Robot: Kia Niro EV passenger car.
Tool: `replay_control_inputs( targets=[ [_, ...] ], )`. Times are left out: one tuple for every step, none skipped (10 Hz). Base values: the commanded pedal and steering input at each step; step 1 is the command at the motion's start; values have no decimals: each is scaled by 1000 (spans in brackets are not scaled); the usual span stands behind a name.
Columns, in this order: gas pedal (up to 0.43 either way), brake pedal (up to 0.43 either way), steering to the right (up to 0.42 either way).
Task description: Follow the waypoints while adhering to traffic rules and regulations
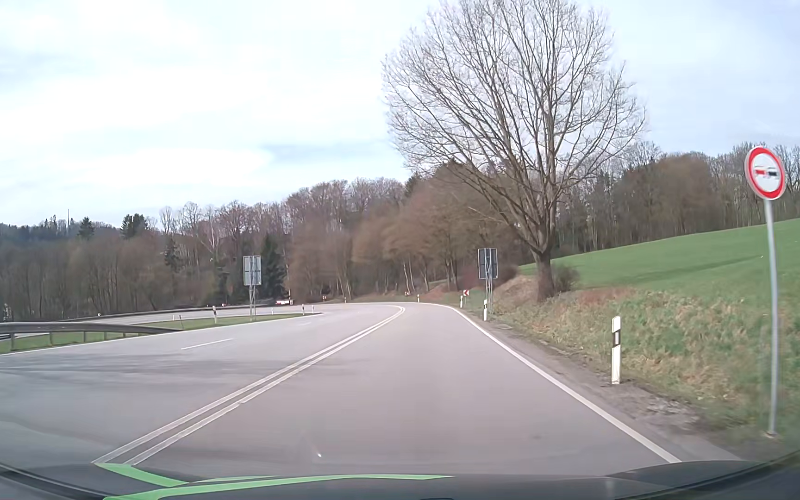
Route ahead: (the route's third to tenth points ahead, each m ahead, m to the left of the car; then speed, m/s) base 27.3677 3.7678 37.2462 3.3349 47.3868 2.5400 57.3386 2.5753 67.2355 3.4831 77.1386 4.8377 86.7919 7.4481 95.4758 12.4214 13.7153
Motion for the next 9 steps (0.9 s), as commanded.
replay_control_inputs(
  targets=[
    [79,0,31],
    [79,0,28],
    [79,0,25],
    [79,0,22],
    [79,0,18],
    [79,0,13],
    [79,0,9],
    [79,0,8],
    [79,0,8]
  ],
)
